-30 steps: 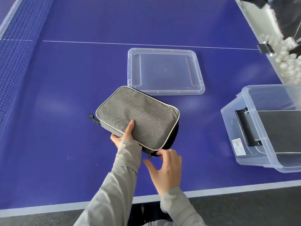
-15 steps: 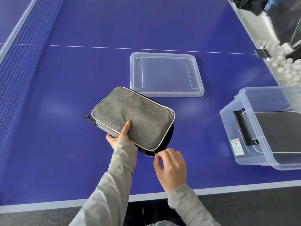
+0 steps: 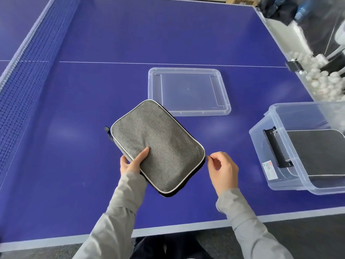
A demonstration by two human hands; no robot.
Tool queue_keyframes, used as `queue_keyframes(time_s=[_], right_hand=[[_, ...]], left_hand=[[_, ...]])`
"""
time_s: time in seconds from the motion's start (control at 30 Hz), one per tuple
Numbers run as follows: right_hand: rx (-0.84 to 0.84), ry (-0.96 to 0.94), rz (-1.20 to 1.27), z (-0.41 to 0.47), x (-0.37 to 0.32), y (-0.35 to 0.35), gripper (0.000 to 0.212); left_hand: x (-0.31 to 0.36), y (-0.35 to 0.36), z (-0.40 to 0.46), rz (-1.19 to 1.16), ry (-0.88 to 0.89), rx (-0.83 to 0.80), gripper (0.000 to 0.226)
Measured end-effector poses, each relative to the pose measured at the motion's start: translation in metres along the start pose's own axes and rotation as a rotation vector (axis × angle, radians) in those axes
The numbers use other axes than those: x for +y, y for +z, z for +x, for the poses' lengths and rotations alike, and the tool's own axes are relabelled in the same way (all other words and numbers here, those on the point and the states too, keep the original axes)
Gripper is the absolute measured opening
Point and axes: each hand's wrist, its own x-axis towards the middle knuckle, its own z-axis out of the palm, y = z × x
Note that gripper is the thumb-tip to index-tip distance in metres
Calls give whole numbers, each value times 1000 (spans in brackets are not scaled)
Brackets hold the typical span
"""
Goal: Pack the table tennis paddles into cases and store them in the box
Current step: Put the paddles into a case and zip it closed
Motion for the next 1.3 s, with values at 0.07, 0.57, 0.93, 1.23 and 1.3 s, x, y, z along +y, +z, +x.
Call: queue_keyframes(time_s=[0.07,0.57,0.93,1.23,1.3], right_hand=[[-63,29,79,7,0,-2,11],[-373,137,319,60,-41,-7,19],[-279,311,558,96,-59,-27,16],[-394,38,264,99,-73,-33,19],[-384,15,263,99,-77,-33,17]], left_hand=[[3,-3,2,12,12,-27,50],[37,-22,1,321,165,-409,73],[60,-31,0,765,346,-670,74],[83,-30,2,1148,544,-672,73],[92,-27,2,1230,583,-680,71]])
